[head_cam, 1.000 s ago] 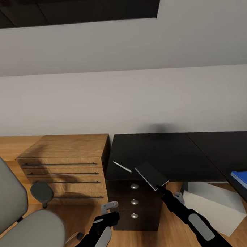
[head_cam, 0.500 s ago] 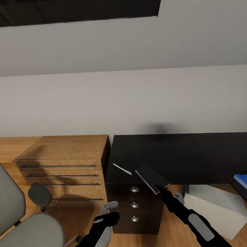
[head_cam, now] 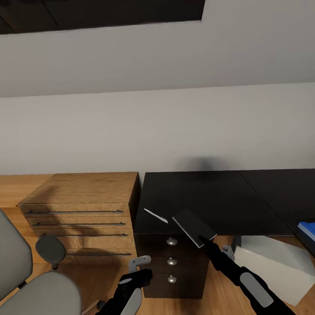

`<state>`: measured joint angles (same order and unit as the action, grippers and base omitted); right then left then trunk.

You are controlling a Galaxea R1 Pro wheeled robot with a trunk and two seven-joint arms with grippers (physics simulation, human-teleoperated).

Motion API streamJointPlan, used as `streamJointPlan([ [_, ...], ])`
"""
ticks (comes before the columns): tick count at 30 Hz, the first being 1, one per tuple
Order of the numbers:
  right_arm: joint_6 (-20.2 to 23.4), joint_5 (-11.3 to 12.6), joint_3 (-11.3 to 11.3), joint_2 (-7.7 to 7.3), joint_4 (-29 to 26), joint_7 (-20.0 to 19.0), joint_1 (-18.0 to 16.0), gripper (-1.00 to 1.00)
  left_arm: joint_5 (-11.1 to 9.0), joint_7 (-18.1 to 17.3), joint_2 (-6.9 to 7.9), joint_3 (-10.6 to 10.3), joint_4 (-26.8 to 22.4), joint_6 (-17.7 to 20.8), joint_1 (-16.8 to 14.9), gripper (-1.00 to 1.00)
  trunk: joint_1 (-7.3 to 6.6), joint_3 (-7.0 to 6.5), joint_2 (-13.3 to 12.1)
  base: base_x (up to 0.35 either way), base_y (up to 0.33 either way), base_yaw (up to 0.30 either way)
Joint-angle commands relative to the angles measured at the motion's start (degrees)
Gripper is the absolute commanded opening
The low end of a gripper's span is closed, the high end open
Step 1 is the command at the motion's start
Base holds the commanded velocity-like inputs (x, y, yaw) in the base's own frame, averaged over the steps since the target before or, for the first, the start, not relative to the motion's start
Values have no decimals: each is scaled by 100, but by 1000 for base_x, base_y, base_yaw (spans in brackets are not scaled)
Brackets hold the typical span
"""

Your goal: In the bedroom, organize the workspace by keeping the computer under the desk, ensuring the monitor is on the desk, placing the keyboard on the desk next to the monitor, placing the mouse on the desk next to the keyboard, moving the folder from the swivel chair onto the desk next to the mouse, stacking the notebook on top of the folder with the pen on top of the notebook, and positioning the swivel chair next to the desk.

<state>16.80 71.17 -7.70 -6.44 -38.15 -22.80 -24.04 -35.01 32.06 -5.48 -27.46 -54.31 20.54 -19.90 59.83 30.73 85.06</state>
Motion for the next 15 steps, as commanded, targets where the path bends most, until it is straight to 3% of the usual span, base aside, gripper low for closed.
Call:
streamJointPlan([
  [1, 13, 52, -21, -6, -1, -6, -4, 100, -41, 46, 2, -14, -8, 12, -5, 100, 0, 6, 3, 0, 0, 0],
  [15, 175, 111, 10, -15, -4, 2, -4, 100, -45, 46, 3, -14, -2, 12, -5, 100, 0, 6, 3, 0, 0, 0],
])
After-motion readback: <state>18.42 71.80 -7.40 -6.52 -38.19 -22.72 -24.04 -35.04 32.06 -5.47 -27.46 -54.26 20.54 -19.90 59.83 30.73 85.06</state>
